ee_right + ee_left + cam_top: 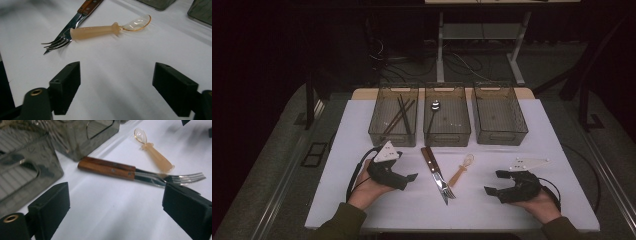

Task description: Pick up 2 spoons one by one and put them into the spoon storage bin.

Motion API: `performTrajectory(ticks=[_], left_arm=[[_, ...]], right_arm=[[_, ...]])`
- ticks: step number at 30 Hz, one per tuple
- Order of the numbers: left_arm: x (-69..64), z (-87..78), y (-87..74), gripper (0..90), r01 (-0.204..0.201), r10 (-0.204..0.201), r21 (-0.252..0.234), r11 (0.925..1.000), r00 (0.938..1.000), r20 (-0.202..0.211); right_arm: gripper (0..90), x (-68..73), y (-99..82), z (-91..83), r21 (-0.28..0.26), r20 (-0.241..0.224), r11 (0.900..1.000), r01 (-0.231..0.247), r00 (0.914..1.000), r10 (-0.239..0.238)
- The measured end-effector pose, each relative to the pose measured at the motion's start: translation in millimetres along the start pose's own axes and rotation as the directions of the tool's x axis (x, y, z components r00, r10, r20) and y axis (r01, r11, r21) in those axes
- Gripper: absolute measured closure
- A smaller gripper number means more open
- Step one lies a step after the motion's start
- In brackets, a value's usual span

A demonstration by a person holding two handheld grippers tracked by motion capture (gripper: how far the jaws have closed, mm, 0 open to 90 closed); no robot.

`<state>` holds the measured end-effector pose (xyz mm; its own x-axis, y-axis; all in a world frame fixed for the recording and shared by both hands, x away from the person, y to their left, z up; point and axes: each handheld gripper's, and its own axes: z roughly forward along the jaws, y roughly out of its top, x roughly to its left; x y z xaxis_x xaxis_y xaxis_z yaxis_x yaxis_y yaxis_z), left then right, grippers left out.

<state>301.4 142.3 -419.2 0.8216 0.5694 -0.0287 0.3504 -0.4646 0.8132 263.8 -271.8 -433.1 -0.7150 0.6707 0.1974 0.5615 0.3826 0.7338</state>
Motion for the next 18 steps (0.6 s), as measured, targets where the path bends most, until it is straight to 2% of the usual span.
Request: performTrajectory(ticks=[5,7,9,13,18], left_arm=[[-3.2,-4.0,-15.6,1.7,0.002,-0.002,0.015,0.9999,0.9998,0.018],[-4.9,-4.7,-20.5,0.0,0.033,-0.033,0.015,0.9993,0.9990,0.028],[-6.3,-5.1,-24.7,0.0,0.029,-0.029,0.016,0.9995,0.9987,0.041],[-7.5,-3.7,-25.2,0.0,0.009,-0.010,0.013,0.9999,0.9989,0.045],[-7.3,-3.8,-25.0,0.0,0.015,-0.015,0.013,0.9998,0.9989,0.045]], right_arm=[[37.6,-0.5,3.1,2.0,0.012,0.014,0.9999,-0.002,0.9999,0.002],[43.4,-1.0,6.1,3.2,0.015,0.017,0.9999,-0.001,0.9999,0.000],[49.5,-2.1,10.7,5.2,0.016,0.020,0.9999,-0.004,0.9998,0.004],[64.7,-2.0,21.8,13.8,0.028,0.029,0.9995,0.017,0.9994,-0.017],[83.2,-4.3,35.6,24.3,0.044,0.013,0.9985,0.032,0.9994,-0.033]])
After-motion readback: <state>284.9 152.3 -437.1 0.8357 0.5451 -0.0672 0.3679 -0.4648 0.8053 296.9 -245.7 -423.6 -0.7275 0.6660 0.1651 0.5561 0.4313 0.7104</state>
